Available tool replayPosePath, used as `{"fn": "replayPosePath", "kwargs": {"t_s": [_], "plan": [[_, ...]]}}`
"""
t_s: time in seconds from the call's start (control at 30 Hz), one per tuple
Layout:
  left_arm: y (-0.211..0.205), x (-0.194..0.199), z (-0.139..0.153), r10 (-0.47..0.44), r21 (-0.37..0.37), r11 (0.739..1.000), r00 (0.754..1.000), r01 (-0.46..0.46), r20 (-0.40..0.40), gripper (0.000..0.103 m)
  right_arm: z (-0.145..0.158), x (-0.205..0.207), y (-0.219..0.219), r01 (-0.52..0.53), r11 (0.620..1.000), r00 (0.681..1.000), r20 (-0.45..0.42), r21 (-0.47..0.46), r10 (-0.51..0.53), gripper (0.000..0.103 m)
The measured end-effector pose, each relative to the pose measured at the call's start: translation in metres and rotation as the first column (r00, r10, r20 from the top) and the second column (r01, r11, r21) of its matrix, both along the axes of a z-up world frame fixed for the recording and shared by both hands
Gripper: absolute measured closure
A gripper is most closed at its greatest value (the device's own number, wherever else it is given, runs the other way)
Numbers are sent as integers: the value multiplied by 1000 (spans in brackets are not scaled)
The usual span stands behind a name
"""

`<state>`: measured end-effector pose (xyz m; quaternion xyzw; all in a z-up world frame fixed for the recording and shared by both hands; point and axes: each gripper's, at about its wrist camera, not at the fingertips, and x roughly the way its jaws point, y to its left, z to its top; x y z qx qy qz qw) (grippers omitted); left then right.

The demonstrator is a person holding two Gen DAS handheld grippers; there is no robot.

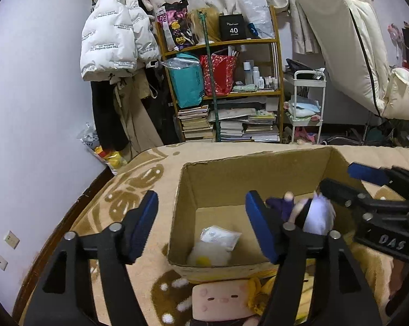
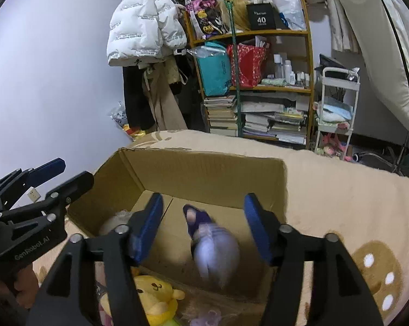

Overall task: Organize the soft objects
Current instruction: 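Open both tools to drop the white plush and doll into the box, then move both tools back toward the remaining pile beside the box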

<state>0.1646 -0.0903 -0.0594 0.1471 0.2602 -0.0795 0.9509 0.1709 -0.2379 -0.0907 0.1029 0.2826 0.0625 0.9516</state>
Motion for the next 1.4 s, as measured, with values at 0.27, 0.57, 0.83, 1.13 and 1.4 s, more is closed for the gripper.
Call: {"fn": "replayPosePath", "kwargs": {"t_s": [0.27,0.57,0.83,1.13,1.4], "plan": [[11,-19,16,23,-2,1000,1000,-23,-1,9,11,-25,-6,33,999,999,26,40,-34,13],[27,-51,30,48,12,999,999,-48,-7,3,34,-60,-3,38,999,997,60,36,-40,0],[40,-69,30,91,39,995,994,-88,-66,2,37,-84,11,7,1000,999,36,1,-7,0],[49,-79,23,105,51,994,982,-98,-158,2,32,-101,22,-16,1000,1000,-3,0,16,0],[57,-65,12,113,12,993,960,-114,-258,2,23,-99,22,-12,1000,999,-32,12,13,0]]}}
